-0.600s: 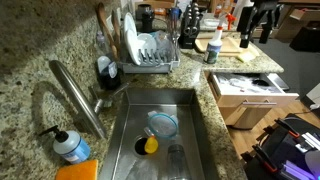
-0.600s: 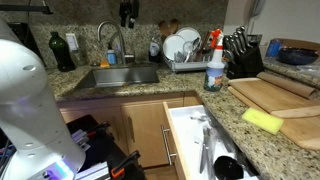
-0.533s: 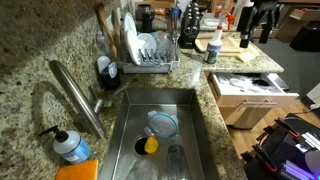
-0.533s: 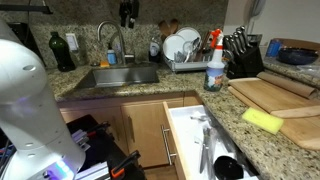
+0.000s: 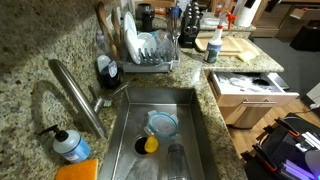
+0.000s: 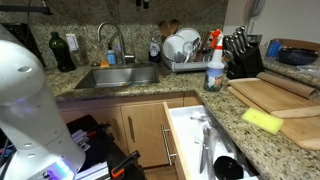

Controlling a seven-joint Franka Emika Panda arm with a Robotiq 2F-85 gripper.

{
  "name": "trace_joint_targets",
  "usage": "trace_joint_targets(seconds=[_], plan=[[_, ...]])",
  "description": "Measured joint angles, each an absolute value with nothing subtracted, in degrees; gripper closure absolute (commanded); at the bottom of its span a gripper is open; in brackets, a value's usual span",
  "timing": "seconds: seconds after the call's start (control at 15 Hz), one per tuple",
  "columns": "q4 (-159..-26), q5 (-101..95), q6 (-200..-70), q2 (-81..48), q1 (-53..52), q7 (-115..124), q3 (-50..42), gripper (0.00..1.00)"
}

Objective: Put the spray bottle inside the open drawer

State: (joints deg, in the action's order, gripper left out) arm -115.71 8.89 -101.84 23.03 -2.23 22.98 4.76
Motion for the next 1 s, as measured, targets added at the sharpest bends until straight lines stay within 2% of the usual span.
trace_joint_targets(seconds=[0.27,0.6,0.8,1.0], plan=[[-123.6,4.7,-112.2,30.9,2.6,17.0,-1.7,0.0],[-125.5,8.8,-111.3,33.6,3.4,15.0,-5.4,0.0],[-123.6,6.0,-108.2,30.2,3.6,5.9,-7.9,0.0],[-116.9,-3.0,-109.3,20.8,6.1,1.9,-9.8,0.0]])
